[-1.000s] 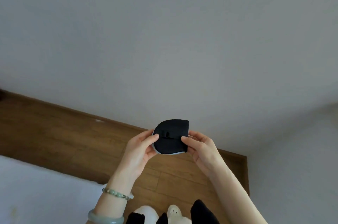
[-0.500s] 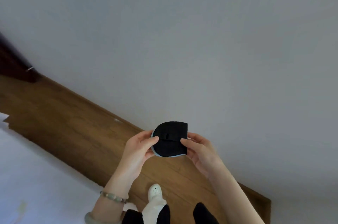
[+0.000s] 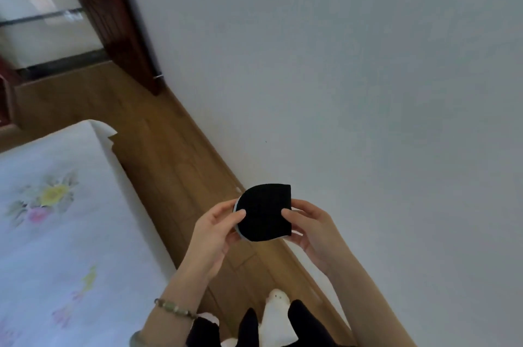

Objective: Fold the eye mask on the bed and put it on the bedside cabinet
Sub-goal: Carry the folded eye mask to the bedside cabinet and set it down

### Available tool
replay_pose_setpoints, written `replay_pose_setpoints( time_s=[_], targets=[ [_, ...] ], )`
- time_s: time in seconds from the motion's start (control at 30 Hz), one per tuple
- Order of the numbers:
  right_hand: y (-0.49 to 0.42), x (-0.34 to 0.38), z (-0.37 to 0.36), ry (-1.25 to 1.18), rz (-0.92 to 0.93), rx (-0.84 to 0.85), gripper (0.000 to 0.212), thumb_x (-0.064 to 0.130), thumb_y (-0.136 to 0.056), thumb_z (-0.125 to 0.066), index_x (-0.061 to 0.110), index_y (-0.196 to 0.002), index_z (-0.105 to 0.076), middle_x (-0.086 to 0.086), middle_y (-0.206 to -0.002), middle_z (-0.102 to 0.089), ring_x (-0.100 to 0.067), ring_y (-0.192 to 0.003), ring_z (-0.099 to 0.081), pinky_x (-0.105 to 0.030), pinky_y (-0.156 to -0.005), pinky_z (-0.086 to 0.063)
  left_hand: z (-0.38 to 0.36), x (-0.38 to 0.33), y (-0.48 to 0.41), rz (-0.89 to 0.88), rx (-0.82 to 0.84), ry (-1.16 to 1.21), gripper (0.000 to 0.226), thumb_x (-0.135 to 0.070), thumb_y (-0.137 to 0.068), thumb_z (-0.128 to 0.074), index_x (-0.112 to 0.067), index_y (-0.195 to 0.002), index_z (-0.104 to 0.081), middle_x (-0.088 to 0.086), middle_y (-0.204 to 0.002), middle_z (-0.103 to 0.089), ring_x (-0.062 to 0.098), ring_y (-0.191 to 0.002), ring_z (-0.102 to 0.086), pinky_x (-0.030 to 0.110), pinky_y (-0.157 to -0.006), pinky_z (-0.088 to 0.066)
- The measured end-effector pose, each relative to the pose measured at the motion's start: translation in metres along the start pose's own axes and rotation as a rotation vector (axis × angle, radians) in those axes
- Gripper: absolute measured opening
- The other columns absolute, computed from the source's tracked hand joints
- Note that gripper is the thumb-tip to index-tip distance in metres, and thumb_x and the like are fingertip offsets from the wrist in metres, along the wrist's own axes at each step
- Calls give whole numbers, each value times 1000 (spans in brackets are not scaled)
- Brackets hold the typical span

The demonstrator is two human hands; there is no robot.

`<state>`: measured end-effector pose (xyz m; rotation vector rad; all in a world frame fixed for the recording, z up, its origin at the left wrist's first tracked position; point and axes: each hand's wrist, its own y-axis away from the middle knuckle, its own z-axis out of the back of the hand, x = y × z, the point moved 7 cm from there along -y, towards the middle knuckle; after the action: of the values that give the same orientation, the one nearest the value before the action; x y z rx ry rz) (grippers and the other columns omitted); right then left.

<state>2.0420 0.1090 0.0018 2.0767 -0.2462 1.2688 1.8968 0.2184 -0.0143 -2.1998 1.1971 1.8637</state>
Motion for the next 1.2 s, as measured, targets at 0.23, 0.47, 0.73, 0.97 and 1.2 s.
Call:
replay_pose_setpoints(
  time_s=[0.23,0.47,0.73,0.97,1.2],
  targets=[
    [-117,27,-72,164,-55,209,18,2,-86,-61,8,-102,-67,-5,-88,-77,-19,-84,-73,-24,-61,-56,58,-40,-76,-79,-207,89,28,-11,-85,-65,-13,-113,-67,5,-104,-74,19,-96,-71,29,-70,-59],
    [-243,70,-151,322,-85,407,20,3,-86,-62,12,-103,-67,-2,-93,-76,-16,-88,-72,-22,-64,-55,101,-98,-159,-144,-480,113,33,-19,-85,-68,-16,-117,-63,3,-106,-72,16,-95,-71,31,-75,-59],
    [-350,79,-251,401,-180,581,25,6,-85,-64,10,-109,-66,-5,-100,-75,-18,-93,-71,-26,-70,-57,160,-162,-218,-204,-656,255,42,-19,-80,-69,-7,-120,-61,12,-108,-72,23,-96,-71,29,-73,-58],
    [-443,78,-354,390,-222,661,25,4,-84,-64,9,-108,-65,-6,-97,-75,-20,-93,-71,-25,-66,-57,246,-215,-291,-231,-745,318,31,-12,-85,-67,-9,-115,-62,11,-99,-75,22,-89,-73,24,-64,-57],
    [-543,90,-470,344,-240,606,26,5,-83,-66,10,-108,-65,-7,-102,-74,-21,-94,-71,-26,-68,-57,345,-306,-384,-237,-674,231,20,-11,-86,-65,-10,-106,-70,6,-95,-77,19,-89,-73,26,-68,-59]
  ],
)
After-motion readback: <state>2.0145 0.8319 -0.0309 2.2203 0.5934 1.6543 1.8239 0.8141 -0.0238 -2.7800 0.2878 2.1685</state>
